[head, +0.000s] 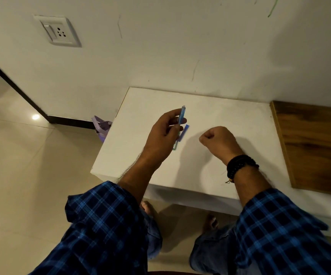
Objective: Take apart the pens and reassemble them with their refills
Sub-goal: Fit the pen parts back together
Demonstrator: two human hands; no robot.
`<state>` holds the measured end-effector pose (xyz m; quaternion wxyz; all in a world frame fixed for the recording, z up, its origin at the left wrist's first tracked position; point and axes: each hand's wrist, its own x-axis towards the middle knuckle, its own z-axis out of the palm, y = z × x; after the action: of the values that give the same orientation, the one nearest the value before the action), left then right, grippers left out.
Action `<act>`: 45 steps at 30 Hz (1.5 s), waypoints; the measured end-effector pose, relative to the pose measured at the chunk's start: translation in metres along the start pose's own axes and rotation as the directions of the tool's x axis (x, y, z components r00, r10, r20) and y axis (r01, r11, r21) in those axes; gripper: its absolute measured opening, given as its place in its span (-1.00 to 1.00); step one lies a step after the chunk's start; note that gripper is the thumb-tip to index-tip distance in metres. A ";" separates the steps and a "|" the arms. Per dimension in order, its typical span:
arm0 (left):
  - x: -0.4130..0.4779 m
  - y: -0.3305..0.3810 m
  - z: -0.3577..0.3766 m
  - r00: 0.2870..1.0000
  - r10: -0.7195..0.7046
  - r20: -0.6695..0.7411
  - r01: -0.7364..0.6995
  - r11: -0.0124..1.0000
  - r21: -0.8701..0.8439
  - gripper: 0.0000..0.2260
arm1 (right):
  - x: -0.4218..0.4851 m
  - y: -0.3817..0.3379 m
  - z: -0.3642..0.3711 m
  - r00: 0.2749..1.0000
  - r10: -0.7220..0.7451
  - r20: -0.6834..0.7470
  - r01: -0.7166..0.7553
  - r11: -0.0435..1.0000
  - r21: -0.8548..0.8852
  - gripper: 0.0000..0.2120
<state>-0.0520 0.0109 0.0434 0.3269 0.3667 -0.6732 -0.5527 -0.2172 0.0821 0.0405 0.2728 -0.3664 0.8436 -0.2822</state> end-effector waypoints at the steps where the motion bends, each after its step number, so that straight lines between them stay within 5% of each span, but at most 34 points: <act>1: 0.000 0.001 0.000 1.000 -0.007 -0.007 0.007 1.000 -0.020 -0.68 | 0.001 0.002 0.002 1.000 0.005 0.021 -0.004 1.000 -0.021 -0.83; 4: 0.000 0.002 0.000 1.000 -0.005 -0.009 0.004 1.000 -0.015 -0.70 | 0.001 -0.003 0.002 0.999 -0.019 0.032 0.017 0.998 0.060 -0.88; 11: 0.003 -0.001 0.003 0.999 0.039 -0.021 -0.039 0.999 0.034 -0.77 | -0.014 -0.045 -0.020 0.955 -0.187 -0.231 0.282 0.819 0.499 -0.93; 24: 0.003 -0.003 0.005 0.995 0.097 0.008 -0.097 0.987 0.126 -0.77 | -0.007 -0.048 -0.015 0.919 -0.268 -0.290 0.360 0.870 0.337 -0.87; 45: 0.001 -0.003 0.005 0.999 0.048 0.015 -0.050 0.992 0.118 -0.74 | -0.004 -0.042 -0.015 0.954 -0.211 -0.213 0.289 0.840 0.460 -0.84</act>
<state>-0.0564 0.0121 0.0398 0.3140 0.3656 -0.7155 -0.5058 -0.2050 0.0657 0.0798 0.2507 -0.3704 0.7088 -0.5454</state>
